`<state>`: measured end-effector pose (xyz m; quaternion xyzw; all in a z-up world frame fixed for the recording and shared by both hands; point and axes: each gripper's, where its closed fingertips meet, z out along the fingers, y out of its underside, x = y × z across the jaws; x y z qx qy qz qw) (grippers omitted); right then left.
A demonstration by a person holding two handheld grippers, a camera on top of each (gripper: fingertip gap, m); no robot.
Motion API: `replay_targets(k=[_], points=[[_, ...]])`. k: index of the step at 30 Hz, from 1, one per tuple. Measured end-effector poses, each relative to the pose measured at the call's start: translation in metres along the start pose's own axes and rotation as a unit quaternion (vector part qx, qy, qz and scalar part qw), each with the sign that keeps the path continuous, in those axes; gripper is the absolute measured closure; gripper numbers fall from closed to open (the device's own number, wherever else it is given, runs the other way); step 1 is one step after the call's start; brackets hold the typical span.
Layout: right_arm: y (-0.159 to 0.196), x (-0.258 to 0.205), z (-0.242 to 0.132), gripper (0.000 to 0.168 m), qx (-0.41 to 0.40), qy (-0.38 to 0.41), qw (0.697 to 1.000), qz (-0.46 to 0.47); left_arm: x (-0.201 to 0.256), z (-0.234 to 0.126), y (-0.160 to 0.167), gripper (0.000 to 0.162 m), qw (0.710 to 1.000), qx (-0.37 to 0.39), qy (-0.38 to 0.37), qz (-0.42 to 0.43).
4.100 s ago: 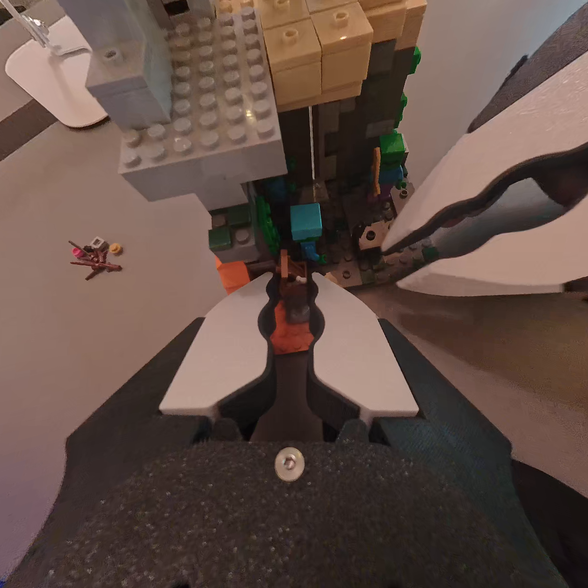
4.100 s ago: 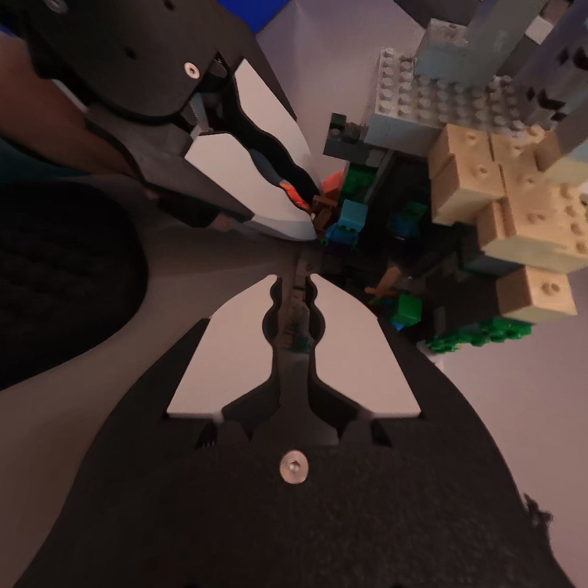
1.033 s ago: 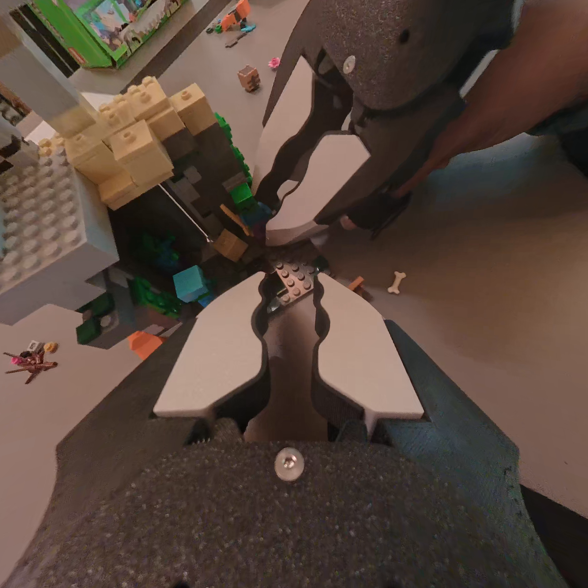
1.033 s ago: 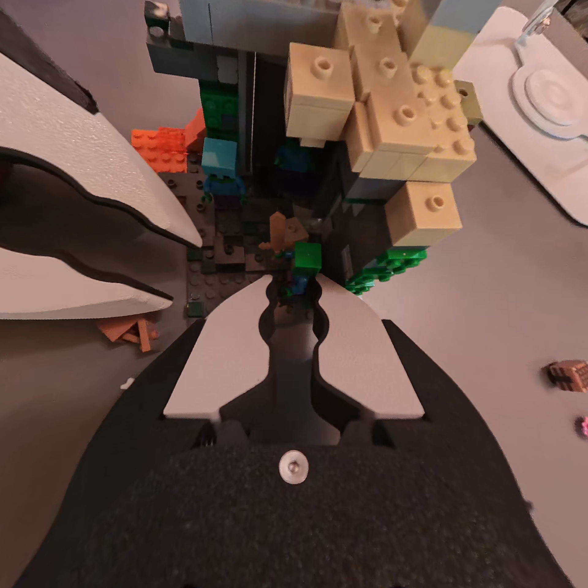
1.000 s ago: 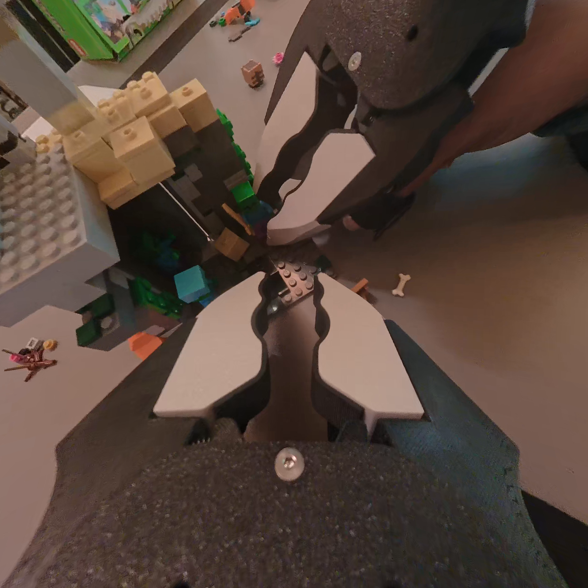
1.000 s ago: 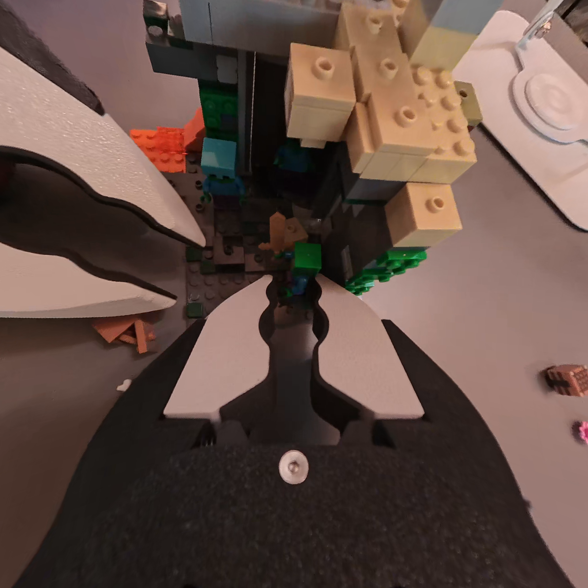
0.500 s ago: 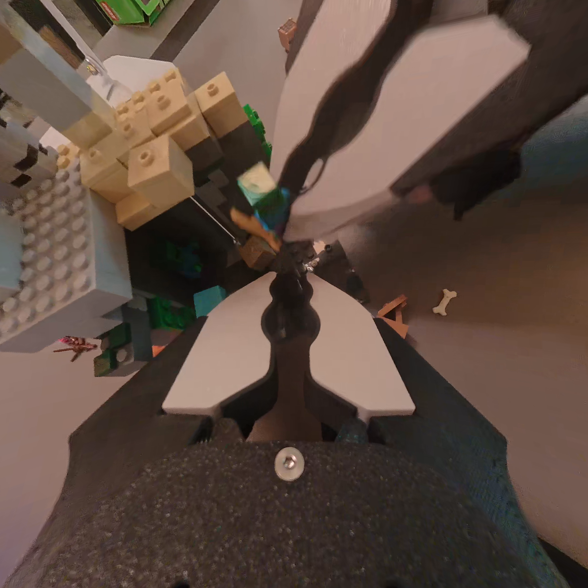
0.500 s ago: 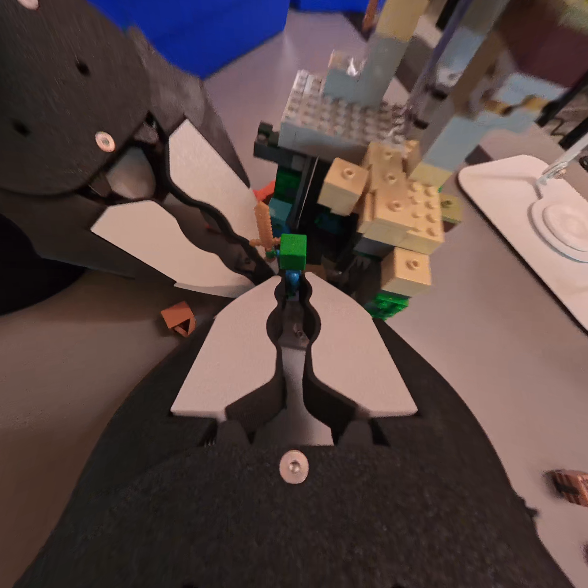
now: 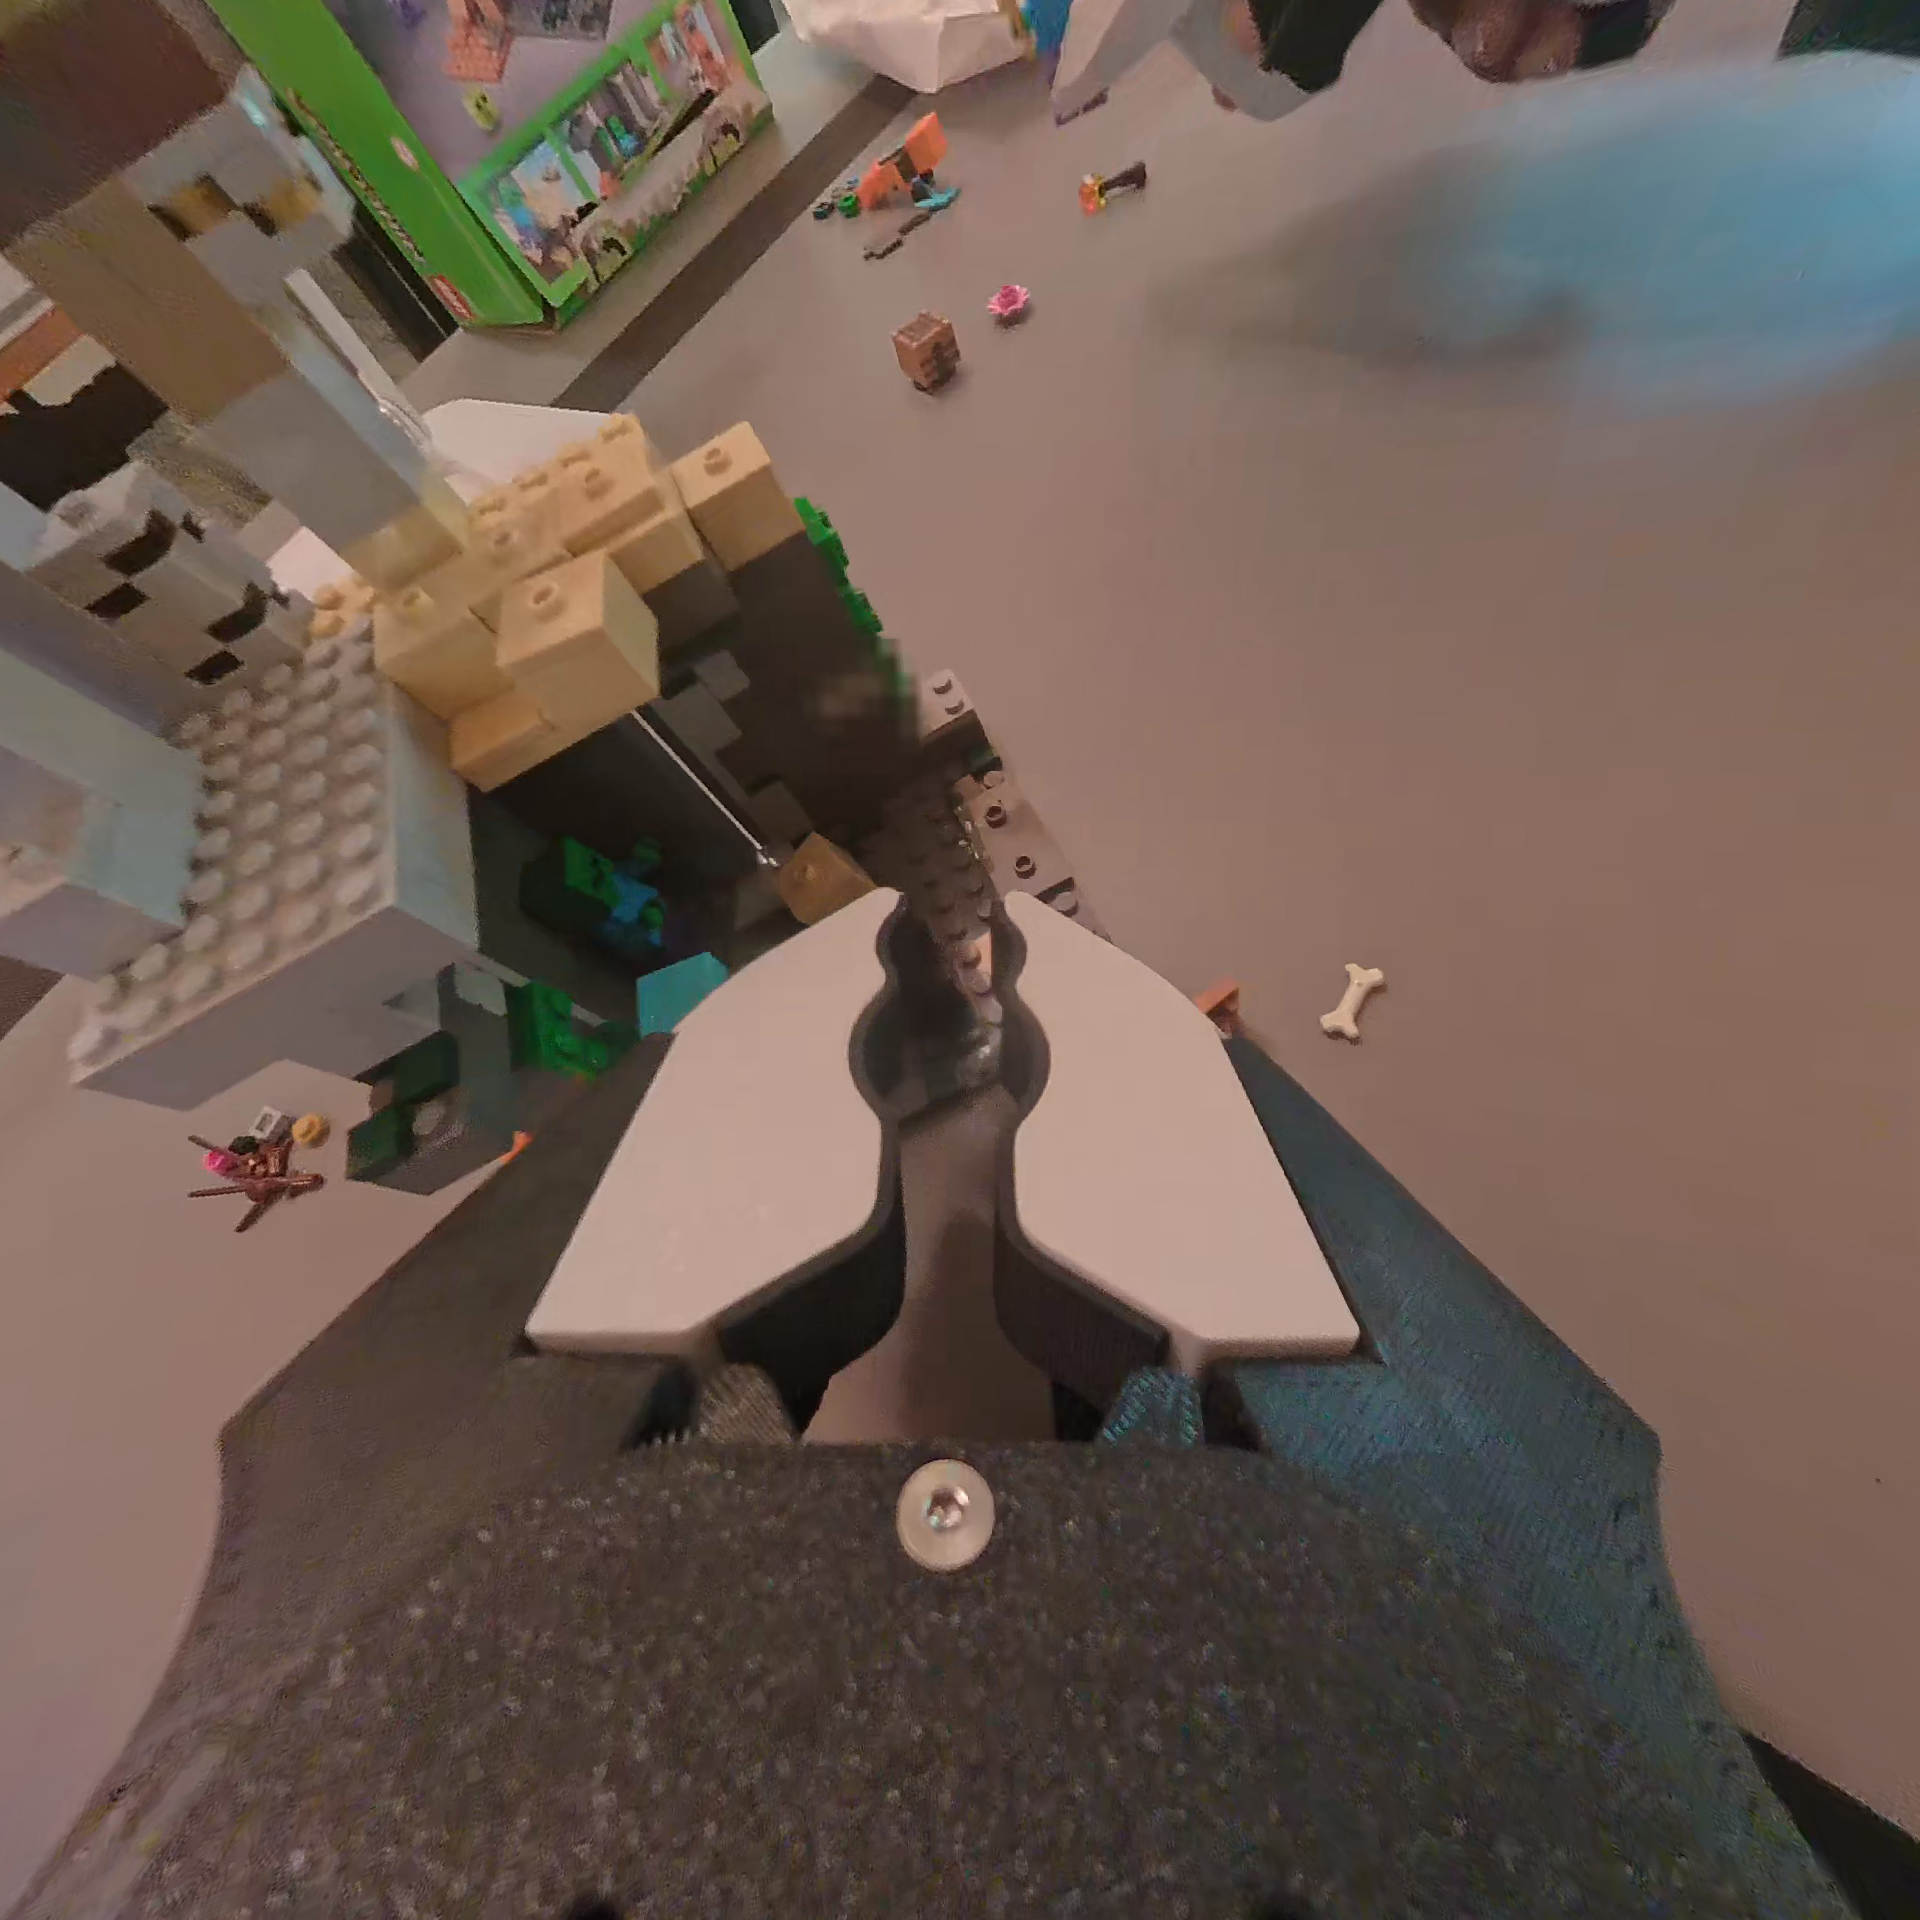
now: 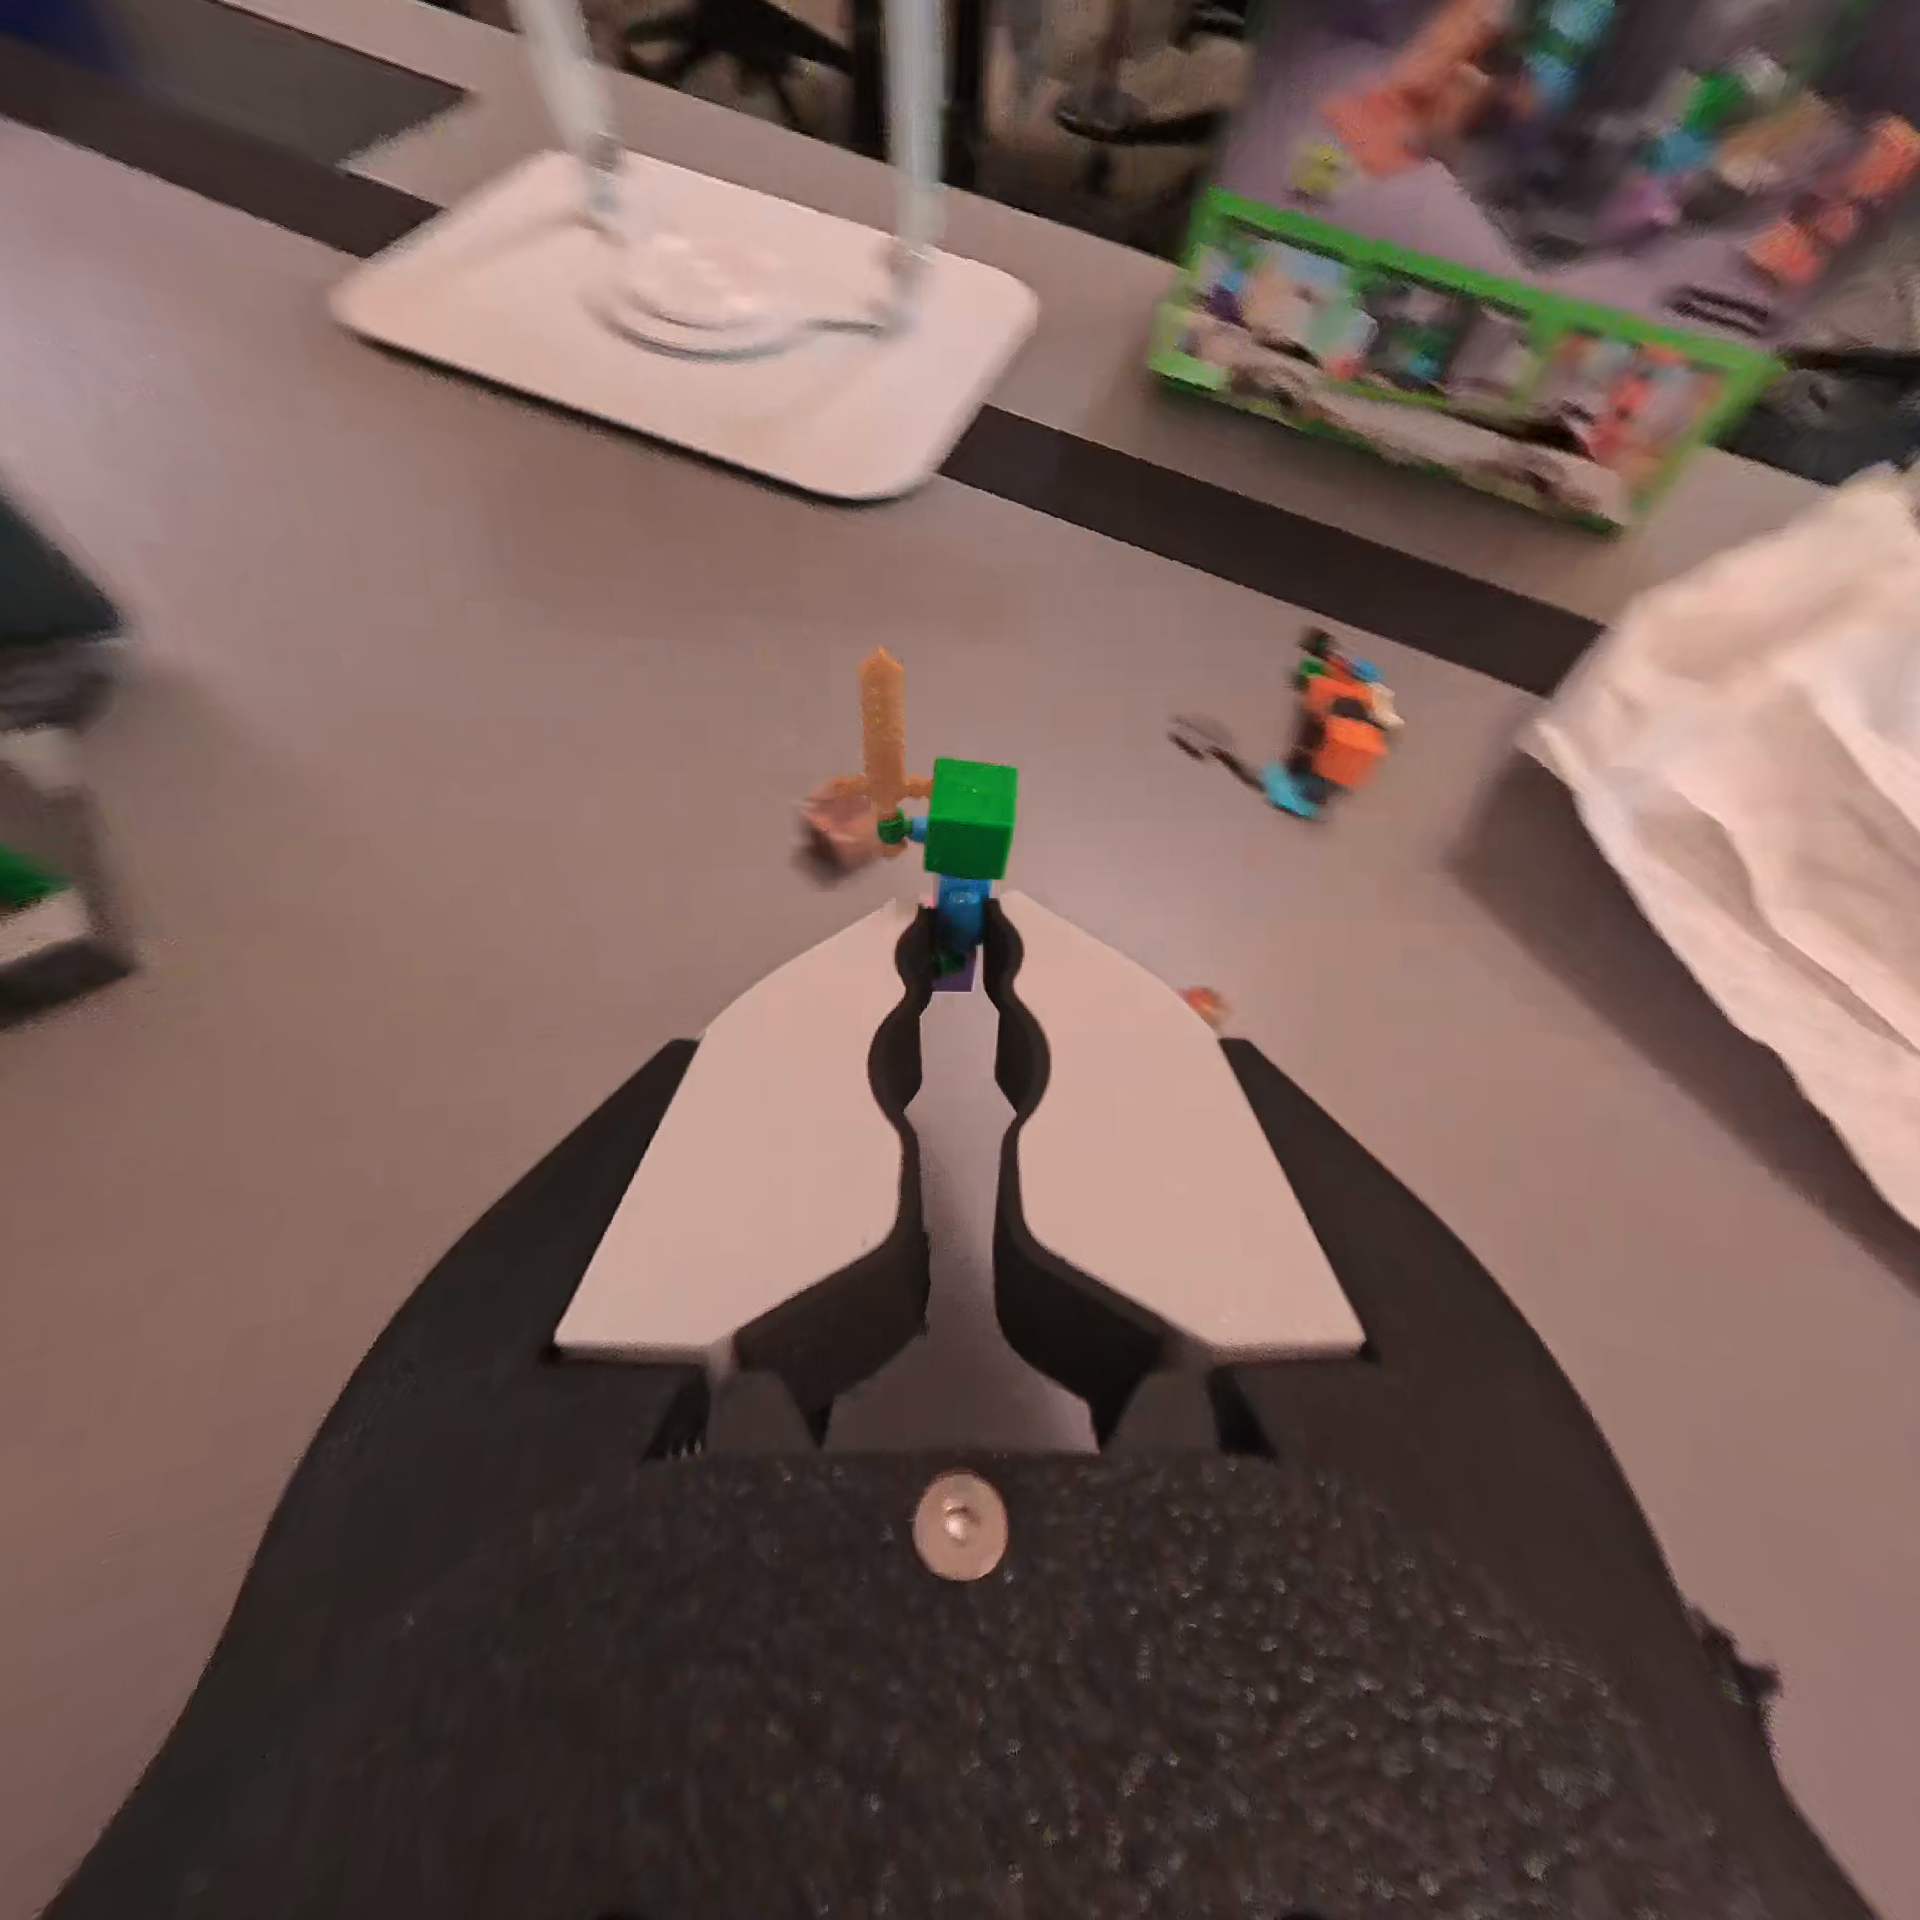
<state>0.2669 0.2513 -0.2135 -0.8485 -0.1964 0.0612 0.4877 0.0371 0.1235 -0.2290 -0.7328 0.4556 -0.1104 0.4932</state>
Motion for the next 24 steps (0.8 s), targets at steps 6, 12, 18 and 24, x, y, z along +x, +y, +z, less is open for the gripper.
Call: replay_targets(k=[6,12,18,24], points=[[0.026,0.064,0.022,0.16,-0.052,0.062,0.996,0.044,0.004,0.001,0.0,0.149,1.0,0.001,0.006,0.01],[0.032,0.068,0.043,0.16,-0.107,0.075,0.992,0.001,0.006,0.002,-0.001,0.149,1.0,0.01,0.02,-0.009],[0.031,0.073,0.044,0.145,-0.103,0.092,0.99,0.004,0.005,0.002,-0.002,0.149,1.0,0.014,0.017,-0.011],[-0.011,0.048,0.004,0.14,-0.003,0.038,0.999,0.026,-0.007,-0.005,-0.006,0.15,0.999,0.031,-0.014,-0.014]])
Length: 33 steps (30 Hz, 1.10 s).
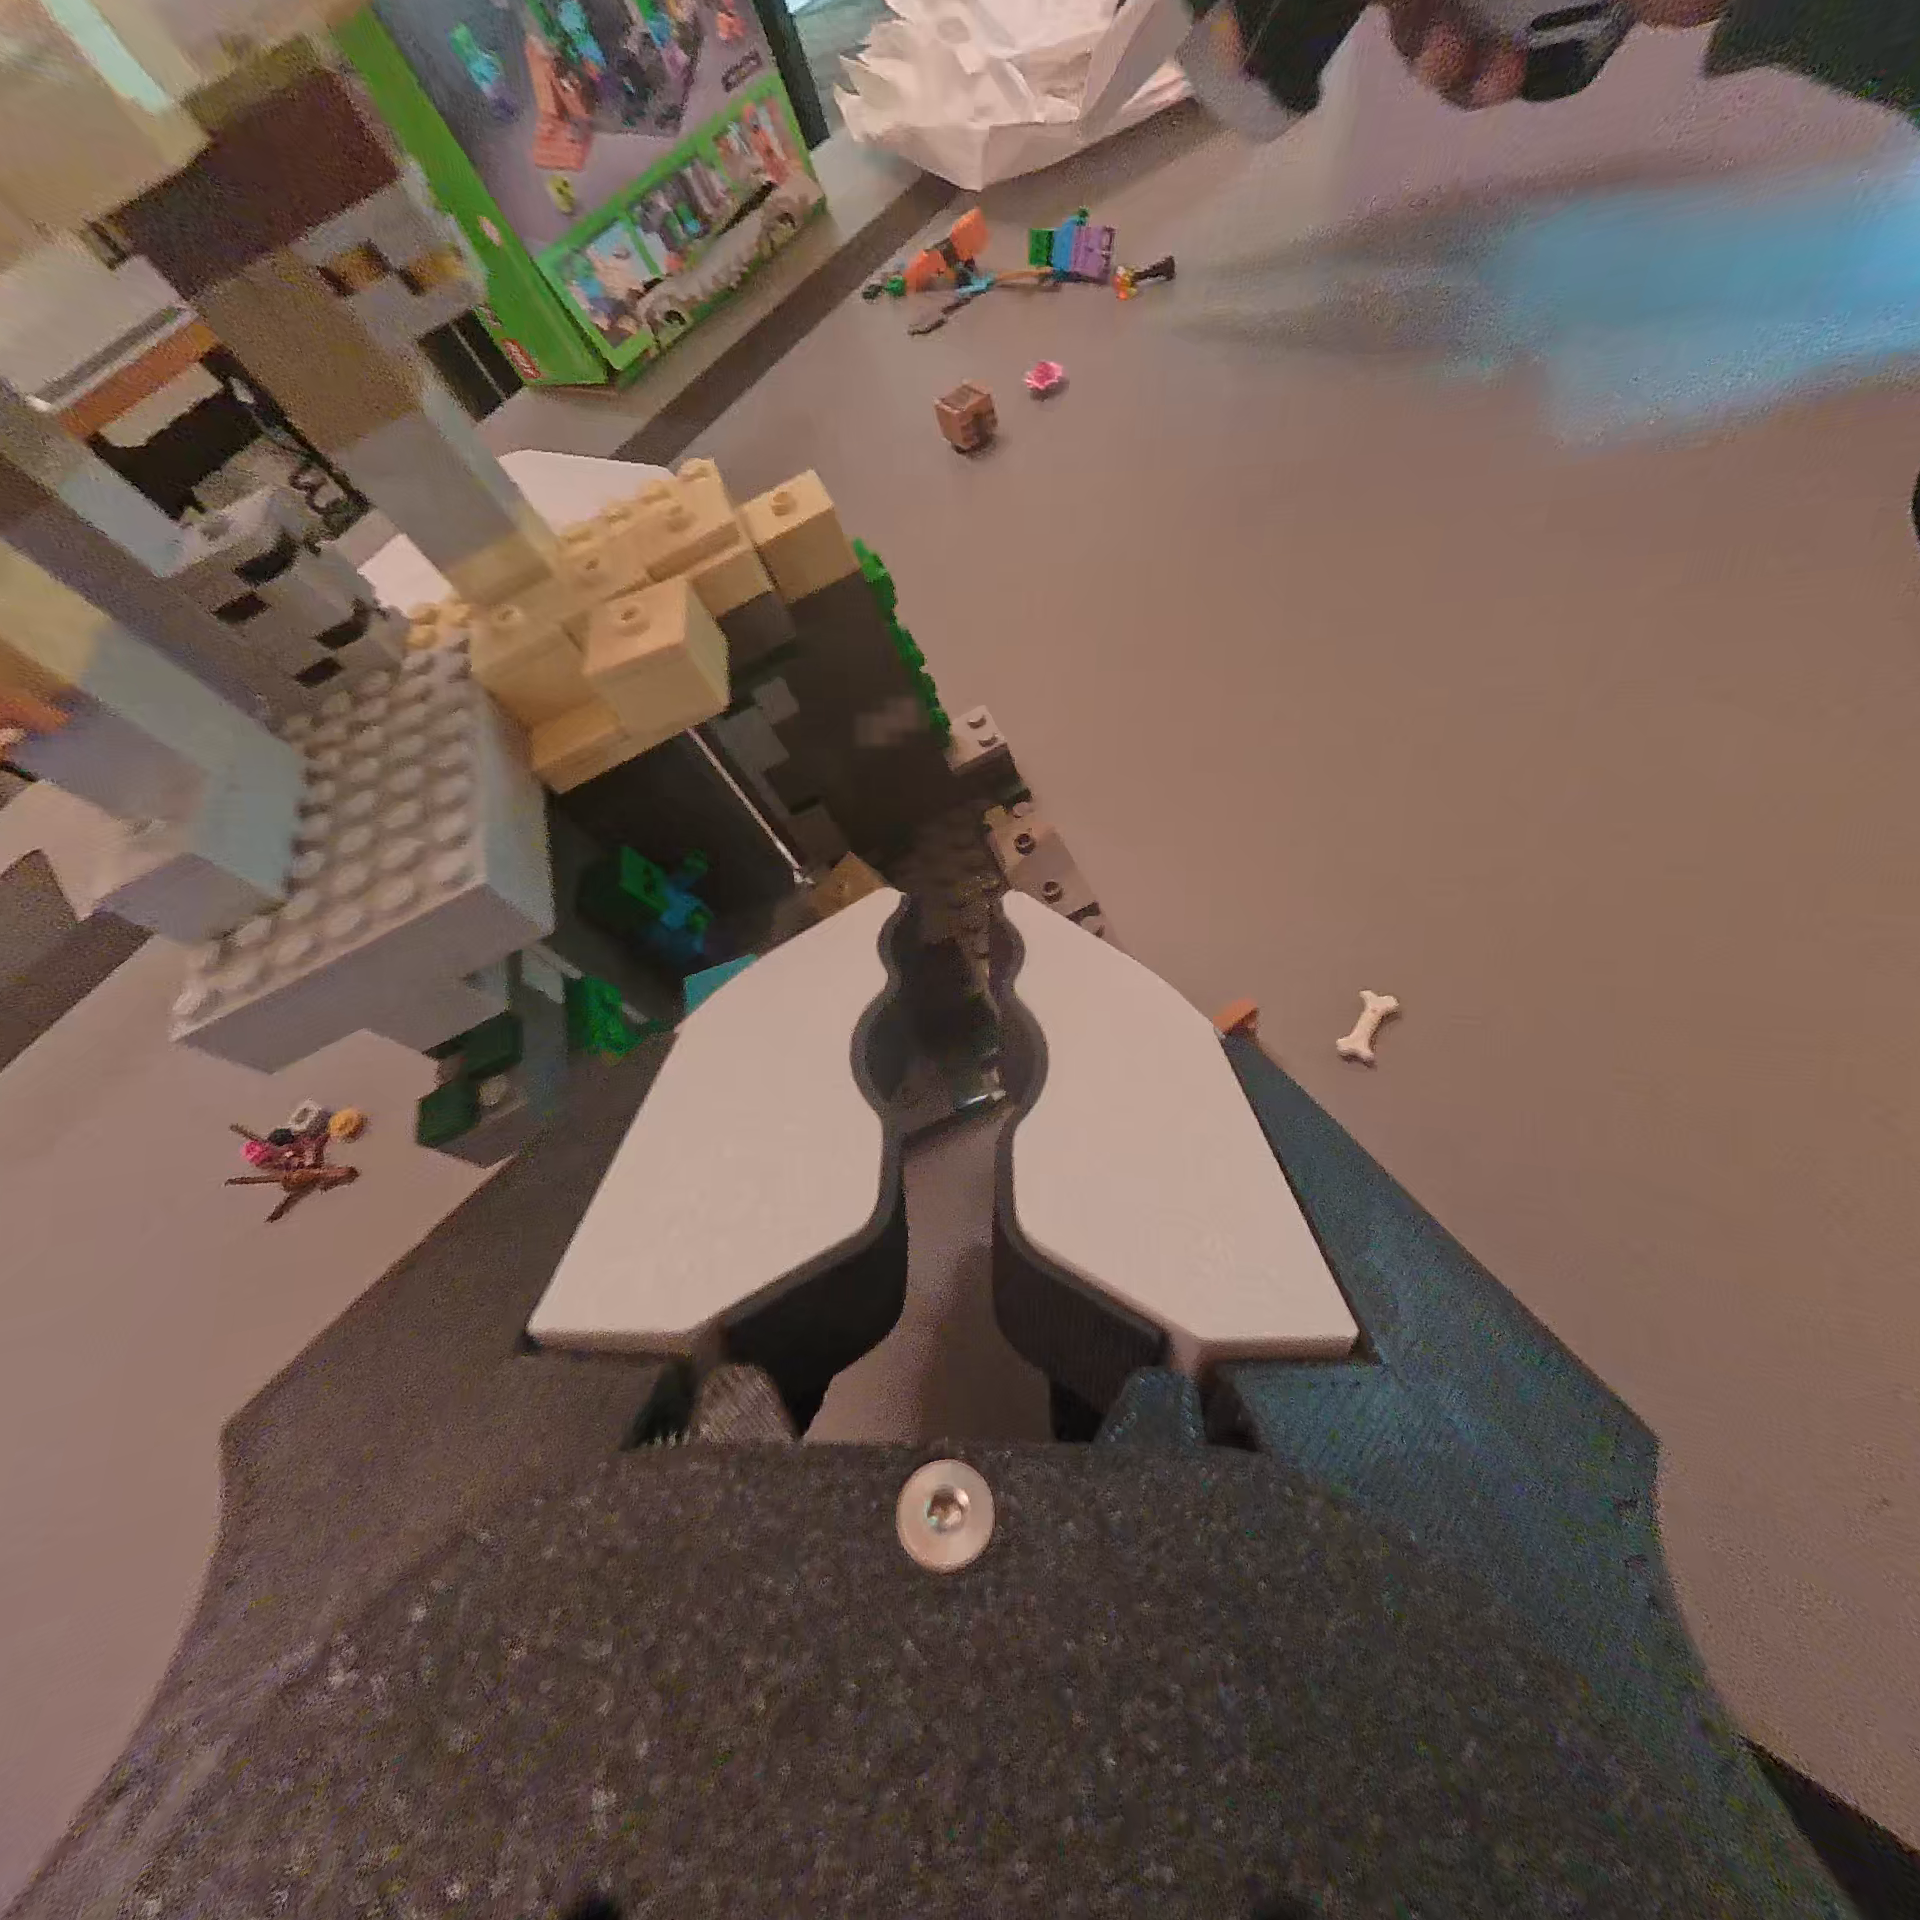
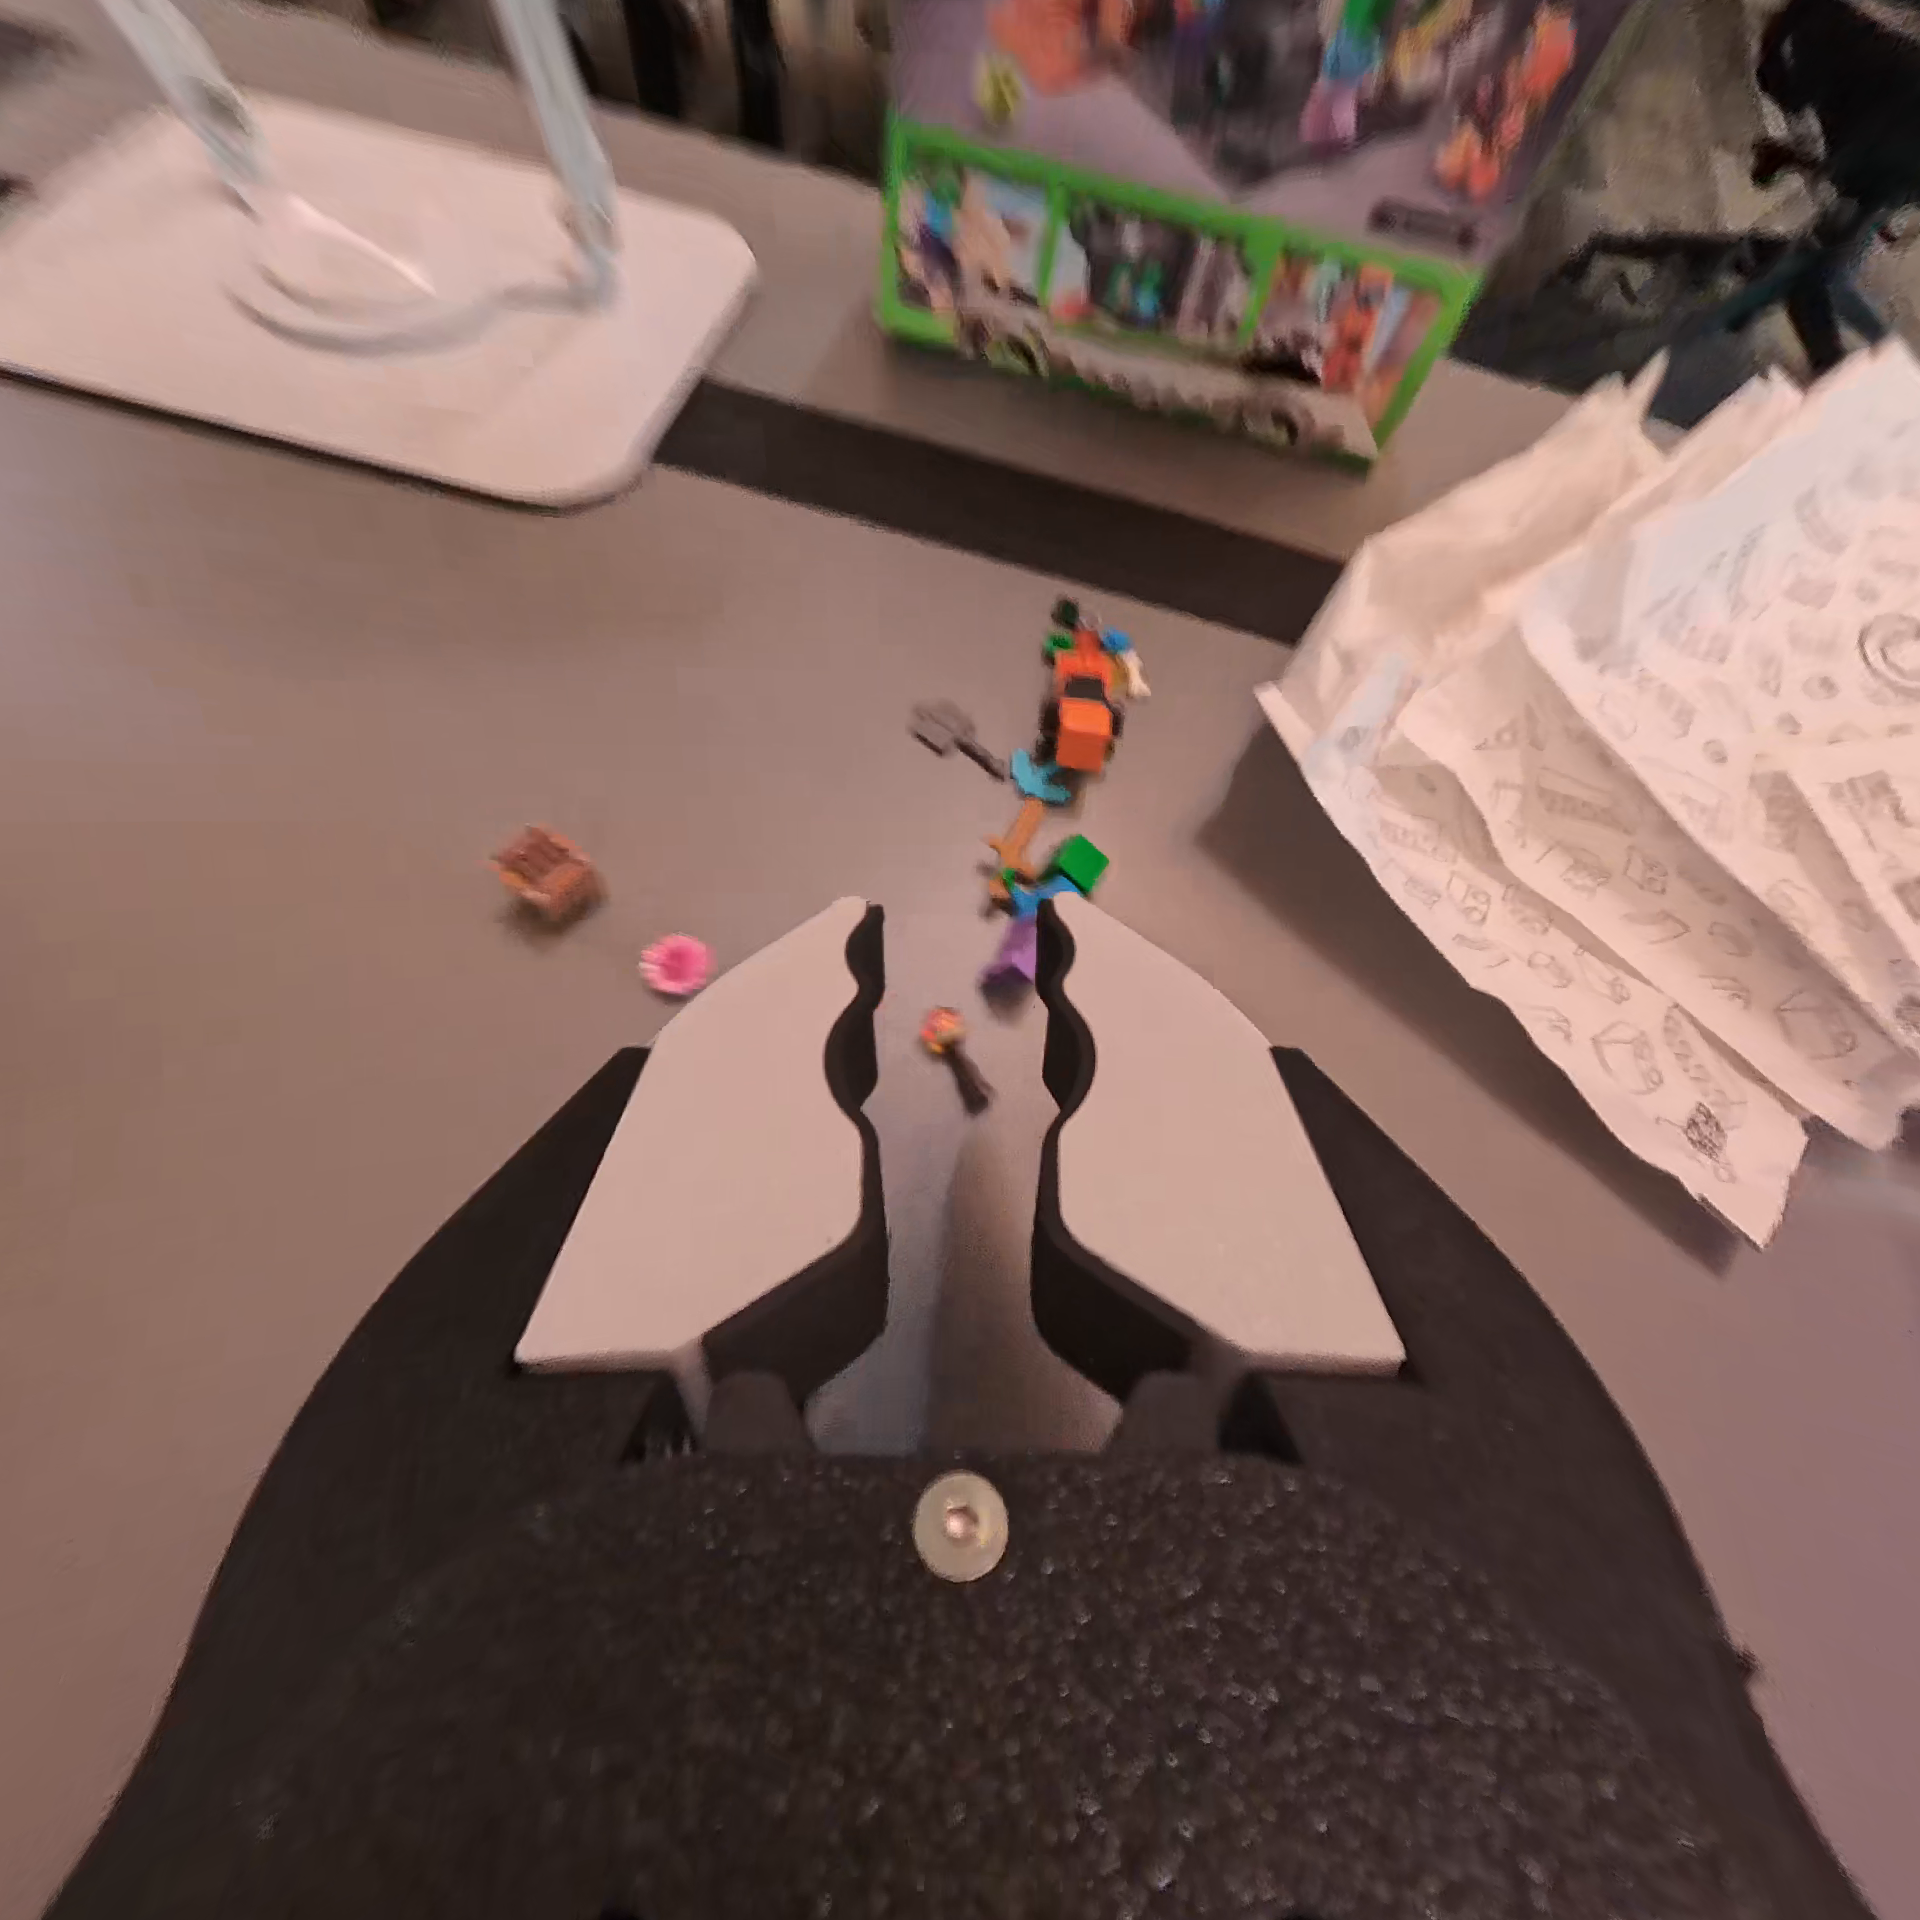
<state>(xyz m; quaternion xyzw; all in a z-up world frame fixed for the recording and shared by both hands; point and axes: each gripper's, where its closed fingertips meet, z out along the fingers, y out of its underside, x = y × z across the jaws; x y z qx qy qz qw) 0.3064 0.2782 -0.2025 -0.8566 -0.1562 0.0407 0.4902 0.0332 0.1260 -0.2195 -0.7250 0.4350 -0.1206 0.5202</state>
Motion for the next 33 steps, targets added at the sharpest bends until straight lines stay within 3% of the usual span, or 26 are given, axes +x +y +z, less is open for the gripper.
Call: replay_targets(k=[4,7,13,18,25,33], points=[[-0.039,-0.072,-0.039,0.142,0.074,-0.142,0.987,-0.021,-0.015,-0.004,0.001,0.15,1.0,0.001,-0.031,-0.001],[-0.051,-0.144,-0.059,0.144,0.082,-0.242,0.963,-0.088,-0.028,-0.007,0.005,0.15,0.999,-0.004,-0.049,-0.01],[-0.009,-0.261,-0.063,0.146,0.007,-0.369,0.909,-0.195,-0.045,-0.013,0.017,0.153,0.997,-0.024,-0.065,-0.015],[0.027,-0.308,-0.049,0.146,-0.028,-0.381,0.891,-0.245,-0.039,-0.012,0.03,0.145,0.997,-0.063,-0.05,-0.001],[0.034,-0.325,-0.028,0.145,-0.038,-0.341,0.903,-0.257,-0.031,0.003,0.046,0.133,0.994,-0.102,-0.037,-0.004],[0.044,-0.324,-0.025,0.136,-0.098,-0.334,0.904,-0.249,-0.044,0.015,0.049,0.145,0.991,-0.124,-0.044,-0.025]])
